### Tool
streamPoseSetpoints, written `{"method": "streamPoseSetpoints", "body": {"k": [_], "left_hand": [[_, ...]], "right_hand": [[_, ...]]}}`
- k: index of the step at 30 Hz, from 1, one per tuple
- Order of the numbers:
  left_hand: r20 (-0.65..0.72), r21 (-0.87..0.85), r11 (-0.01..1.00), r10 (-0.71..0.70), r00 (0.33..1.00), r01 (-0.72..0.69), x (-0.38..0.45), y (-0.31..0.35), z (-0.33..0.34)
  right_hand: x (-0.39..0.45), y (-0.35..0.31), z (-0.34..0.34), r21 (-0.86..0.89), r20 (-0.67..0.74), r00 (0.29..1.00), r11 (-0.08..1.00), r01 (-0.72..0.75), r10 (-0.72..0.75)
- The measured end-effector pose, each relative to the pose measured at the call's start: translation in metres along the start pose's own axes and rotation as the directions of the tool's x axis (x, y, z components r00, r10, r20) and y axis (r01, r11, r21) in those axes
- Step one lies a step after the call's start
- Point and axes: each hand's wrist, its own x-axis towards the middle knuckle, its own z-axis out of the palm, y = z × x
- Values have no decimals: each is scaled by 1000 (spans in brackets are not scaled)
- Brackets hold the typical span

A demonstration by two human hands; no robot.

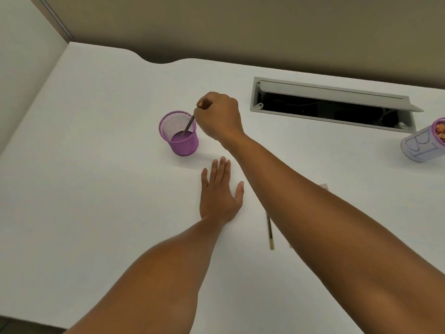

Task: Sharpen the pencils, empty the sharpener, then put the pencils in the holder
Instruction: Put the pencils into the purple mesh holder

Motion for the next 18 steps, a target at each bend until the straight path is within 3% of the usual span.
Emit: {"method": "streamPoseSetpoints", "body": {"k": [9,18], "left_hand": [[-11,-10,1000,-3,1000,3,0,0,3],[-7,14,1000,2,1000,-1,0,-1,3]], "right_hand": [[2,22,20,-91,90,995,996,-25,33],[-4,31,26,-41,96,992,996,-84,88]]}}
